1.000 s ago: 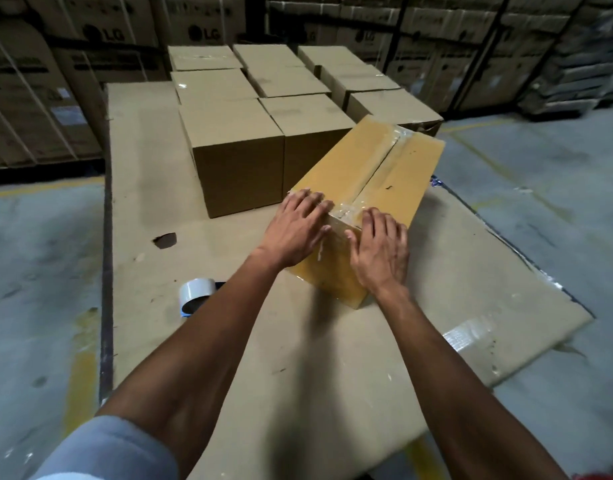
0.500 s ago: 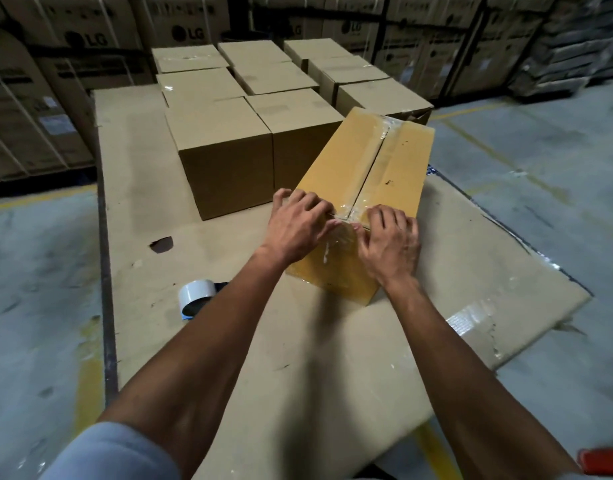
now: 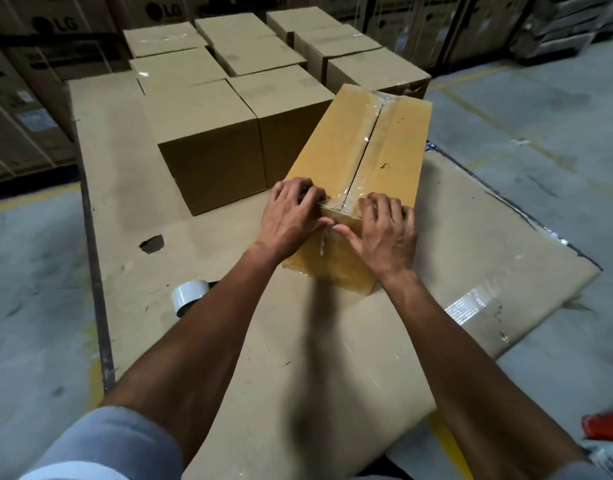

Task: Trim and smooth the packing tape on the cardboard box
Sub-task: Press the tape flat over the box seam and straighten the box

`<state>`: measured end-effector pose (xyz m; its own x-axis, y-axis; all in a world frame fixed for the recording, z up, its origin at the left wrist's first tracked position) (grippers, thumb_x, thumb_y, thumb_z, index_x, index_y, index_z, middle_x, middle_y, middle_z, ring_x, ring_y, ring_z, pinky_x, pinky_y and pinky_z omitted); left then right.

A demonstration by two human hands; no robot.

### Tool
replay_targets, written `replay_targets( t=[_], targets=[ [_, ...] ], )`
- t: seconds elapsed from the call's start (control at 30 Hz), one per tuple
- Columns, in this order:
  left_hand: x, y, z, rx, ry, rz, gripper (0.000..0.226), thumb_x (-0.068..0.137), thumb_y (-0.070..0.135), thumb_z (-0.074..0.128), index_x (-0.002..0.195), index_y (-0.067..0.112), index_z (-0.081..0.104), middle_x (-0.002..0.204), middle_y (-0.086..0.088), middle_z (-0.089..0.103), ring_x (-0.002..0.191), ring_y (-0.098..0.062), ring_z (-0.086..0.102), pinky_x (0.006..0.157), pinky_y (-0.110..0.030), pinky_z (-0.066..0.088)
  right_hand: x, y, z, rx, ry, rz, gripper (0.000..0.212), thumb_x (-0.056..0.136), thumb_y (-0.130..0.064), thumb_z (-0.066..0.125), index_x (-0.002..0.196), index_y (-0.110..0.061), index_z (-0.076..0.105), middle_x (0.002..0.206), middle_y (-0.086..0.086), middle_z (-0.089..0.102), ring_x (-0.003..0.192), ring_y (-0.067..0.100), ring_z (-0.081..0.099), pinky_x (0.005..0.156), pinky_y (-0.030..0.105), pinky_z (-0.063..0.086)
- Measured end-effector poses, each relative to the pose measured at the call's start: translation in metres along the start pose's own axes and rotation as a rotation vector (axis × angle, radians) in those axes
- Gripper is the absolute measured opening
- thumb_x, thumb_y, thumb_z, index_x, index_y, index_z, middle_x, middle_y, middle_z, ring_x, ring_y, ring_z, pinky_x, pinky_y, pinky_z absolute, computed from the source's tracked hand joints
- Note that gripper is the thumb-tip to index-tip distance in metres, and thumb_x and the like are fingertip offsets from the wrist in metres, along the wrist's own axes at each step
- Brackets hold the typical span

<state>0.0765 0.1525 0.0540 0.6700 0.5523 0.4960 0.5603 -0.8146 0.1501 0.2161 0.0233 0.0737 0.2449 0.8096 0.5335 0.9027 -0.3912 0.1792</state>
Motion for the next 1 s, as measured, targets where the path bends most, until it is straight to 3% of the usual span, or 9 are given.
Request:
replay_targets(
  t=[0.17, 0.4, 0.67, 0.77, 0.87, 1.0],
  targets=[
    [-0.005, -0.006, 0.007, 0.051, -0.08, 0.048, 0.086, 0.084, 0.076, 0.073, 0.146, 0.024, 0.045, 0.15, -0.018, 0.05, 0.14, -0.04, 0.048, 0.121, -0.052, 0.029, 0.0, -0.002, 0.001, 0.012, -0.034, -0.01, 0.084, 0.088, -0.087, 0.049, 0.133, -0.016, 0.054, 0.134, 0.01, 0.059, 0.115, 0.03, 0.058, 0.094, 0.046, 0.046],
    [-0.005, 0.004, -0.006, 0.0, 0.003, 0.021, 0.061, 0.106, 0.07, 0.044, 0.138, 0.02, 0.058, 0.145, -0.009, 0.057, 0.139, -0.03, 0.051, 0.122, -0.049, 0.029, 0.001, -0.004, -0.008, 0.065, 0.029, 0.073, 0.064, 0.106, -0.071, 0.033, 0.127, -0.017, 0.059, 0.123, 0.009, 0.064, 0.105, 0.029, 0.059, 0.087, 0.043, 0.044],
    [-0.007, 0.001, -0.003, 0.028, -0.011, 0.06, 0.078, 0.091, 0.077, 0.064, 0.141, 0.018, 0.054, 0.147, -0.01, 0.056, 0.139, -0.032, 0.051, 0.121, -0.052, 0.032, -0.003, -0.002, -0.005, 0.051, 0.039, -0.007, 0.068, 0.095, -0.077, 0.053, 0.13, -0.019, 0.056, 0.126, 0.008, 0.062, 0.109, 0.029, 0.059, 0.091, 0.044, 0.044],
    [-0.006, 0.003, -0.006, 0.02, -0.012, 0.07, 0.074, 0.098, 0.076, 0.055, 0.148, 0.022, 0.053, 0.15, -0.006, 0.056, 0.14, -0.029, 0.05, 0.121, -0.05, 0.031, -0.005, -0.002, -0.005, 0.046, 0.045, -0.025, 0.067, 0.099, -0.076, 0.046, 0.132, -0.019, 0.057, 0.128, 0.008, 0.061, 0.109, 0.029, 0.059, 0.09, 0.044, 0.043],
    [-0.003, 0.007, -0.008, 0.062, -0.023, 0.08, 0.064, 0.109, 0.069, 0.04, 0.164, 0.035, 0.04, 0.159, 0.003, 0.054, 0.144, -0.026, 0.049, 0.118, -0.048, 0.032, -0.004, -0.002, -0.007, 0.073, 0.07, 0.038, 0.06, 0.107, -0.069, 0.035, 0.128, -0.019, 0.061, 0.124, 0.008, 0.064, 0.105, 0.029, 0.06, 0.088, 0.044, 0.042],
    [-0.002, 0.007, -0.005, 0.091, -0.018, 0.073, 0.062, 0.109, 0.069, 0.04, 0.164, 0.041, 0.04, 0.16, 0.007, 0.055, 0.143, -0.026, 0.05, 0.112, -0.048, 0.034, -0.004, -0.003, -0.004, 0.063, 0.1, 0.043, 0.06, 0.105, -0.071, 0.04, 0.126, -0.019, 0.062, 0.121, 0.008, 0.065, 0.104, 0.029, 0.061, 0.087, 0.044, 0.045]
  ],
)
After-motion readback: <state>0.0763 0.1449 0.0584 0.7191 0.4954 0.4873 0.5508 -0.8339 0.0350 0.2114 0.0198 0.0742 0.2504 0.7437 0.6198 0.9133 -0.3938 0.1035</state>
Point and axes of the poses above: each hand's wrist, its own x-axis towards the middle knuckle, its own z-axis out of the palm, y = z × x, the point moved 7 cm from there along x, towards the middle knuckle
